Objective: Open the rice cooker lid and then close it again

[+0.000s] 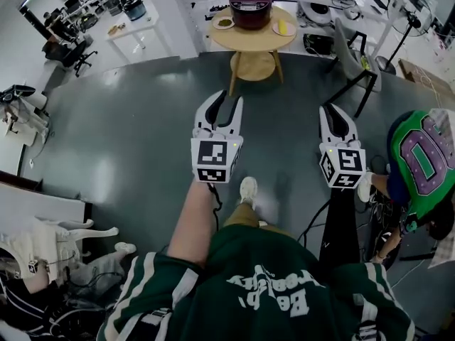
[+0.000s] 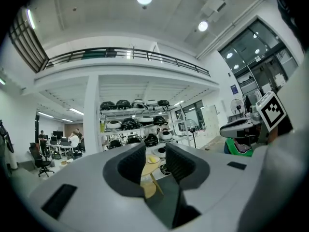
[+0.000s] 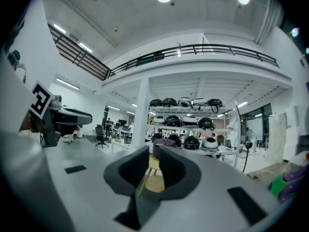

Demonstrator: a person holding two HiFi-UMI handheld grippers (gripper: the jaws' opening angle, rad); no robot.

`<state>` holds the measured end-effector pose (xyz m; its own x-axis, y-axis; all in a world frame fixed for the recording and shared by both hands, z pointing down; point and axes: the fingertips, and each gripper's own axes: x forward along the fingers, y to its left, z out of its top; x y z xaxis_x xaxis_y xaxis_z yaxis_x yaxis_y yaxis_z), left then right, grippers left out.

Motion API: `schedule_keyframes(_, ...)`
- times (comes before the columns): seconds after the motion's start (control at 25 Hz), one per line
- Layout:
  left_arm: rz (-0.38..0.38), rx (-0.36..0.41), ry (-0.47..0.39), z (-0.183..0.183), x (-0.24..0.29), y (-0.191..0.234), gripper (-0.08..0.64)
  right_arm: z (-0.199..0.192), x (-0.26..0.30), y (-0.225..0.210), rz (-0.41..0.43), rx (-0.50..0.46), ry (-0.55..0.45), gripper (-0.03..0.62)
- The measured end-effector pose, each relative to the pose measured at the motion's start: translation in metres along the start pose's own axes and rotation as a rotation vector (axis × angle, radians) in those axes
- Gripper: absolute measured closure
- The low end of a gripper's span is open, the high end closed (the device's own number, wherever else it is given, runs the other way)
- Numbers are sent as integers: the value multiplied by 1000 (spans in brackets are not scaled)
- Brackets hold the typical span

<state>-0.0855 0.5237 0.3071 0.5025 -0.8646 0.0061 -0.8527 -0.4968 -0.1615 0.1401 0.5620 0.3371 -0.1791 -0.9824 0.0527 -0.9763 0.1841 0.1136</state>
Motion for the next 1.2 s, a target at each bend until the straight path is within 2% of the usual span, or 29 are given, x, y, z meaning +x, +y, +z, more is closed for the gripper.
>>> schedule_keyframes(0.36,-19,-21,1,-19,91,43,439,-11,98,-17,25,-10,14,502)
schedule_keyframes(0.84,-83,6,9,-25,256,122,439,11,271,-47,28,-17,13,495)
schedule_keyframes(0.96,-87,23,8,-30,287,142,439,15,306,-52,20,-22,4,492)
schedule_keyframes(1.2,-116,-1,35,-44,328,169,436,16,353,-53,15,-30,13,492)
